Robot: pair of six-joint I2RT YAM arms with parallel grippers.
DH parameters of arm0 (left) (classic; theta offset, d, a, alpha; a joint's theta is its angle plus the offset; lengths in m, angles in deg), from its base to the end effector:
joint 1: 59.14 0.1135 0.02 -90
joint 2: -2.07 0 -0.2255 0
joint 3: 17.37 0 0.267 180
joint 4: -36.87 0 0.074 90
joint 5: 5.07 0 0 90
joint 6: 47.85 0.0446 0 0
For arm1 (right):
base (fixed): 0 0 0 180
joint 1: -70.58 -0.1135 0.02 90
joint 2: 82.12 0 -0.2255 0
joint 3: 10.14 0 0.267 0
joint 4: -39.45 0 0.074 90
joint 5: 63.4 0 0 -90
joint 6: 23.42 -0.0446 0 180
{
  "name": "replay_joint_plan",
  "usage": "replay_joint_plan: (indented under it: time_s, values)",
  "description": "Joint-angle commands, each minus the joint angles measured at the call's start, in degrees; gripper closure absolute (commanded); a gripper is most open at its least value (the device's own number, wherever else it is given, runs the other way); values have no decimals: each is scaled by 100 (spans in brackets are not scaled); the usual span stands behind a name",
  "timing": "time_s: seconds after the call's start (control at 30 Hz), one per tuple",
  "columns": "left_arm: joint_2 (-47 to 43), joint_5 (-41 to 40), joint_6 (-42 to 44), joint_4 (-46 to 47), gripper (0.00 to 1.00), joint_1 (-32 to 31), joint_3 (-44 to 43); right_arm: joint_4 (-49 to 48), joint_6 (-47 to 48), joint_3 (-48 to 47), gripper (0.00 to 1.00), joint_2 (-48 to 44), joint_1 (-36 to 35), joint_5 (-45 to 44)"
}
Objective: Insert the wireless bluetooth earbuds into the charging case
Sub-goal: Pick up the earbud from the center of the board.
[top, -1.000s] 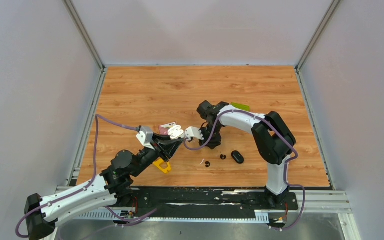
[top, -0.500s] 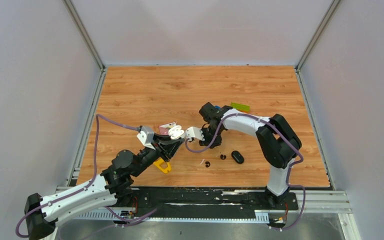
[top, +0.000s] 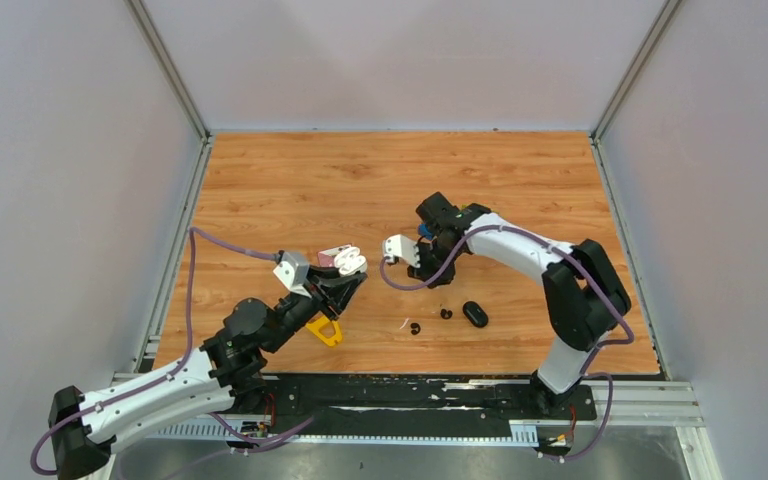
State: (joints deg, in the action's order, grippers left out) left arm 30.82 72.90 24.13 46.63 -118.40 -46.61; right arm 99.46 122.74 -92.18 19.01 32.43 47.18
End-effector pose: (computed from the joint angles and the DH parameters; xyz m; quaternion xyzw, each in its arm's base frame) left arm 0.1128 -0.1715 0.2452 0.1493 0.6251 -0.4241 0.6381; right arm 0.2559 0.2210 0.1338 -0.7297 0.6536 0.1610 0.1201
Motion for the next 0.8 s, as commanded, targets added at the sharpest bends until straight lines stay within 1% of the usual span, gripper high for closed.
replay_joint_plan:
  time_s: [0.0, 0.1, 0.2, 0.4, 0.53, 0.63, 0.77]
  values:
    - [-217, -513, 401, 73, 100, -14, -306, 178, -423, -391, 85, -718, 259, 495]
    - [-233, -688, 453, 70, 100, -12, -234, 308, -651, -695, 85, -1056, 283, 643]
    - [86, -540, 417, 236, 100, -13, -104, 266, -965, -1019, 84, -1446, 282, 845]
    - [1319, -82, 173, 1325, 100, -8, 3, -324, -1699, -1321, 83, -2240, 282, 1510]
    - [2123, 42, 44, 2129, 100, -10, -138, -409, -1895, -1503, 83, -2563, 260, 1858]
    - [2597, 174, -52, 2631, 100, -13, -285, -530, -2042, -1581, 83, -2752, 183, 1850]
    - [3090, 196, -235, 3225, 100, -14, -430, -814, -2395, -1642, 83, -2704, 55, 1687]
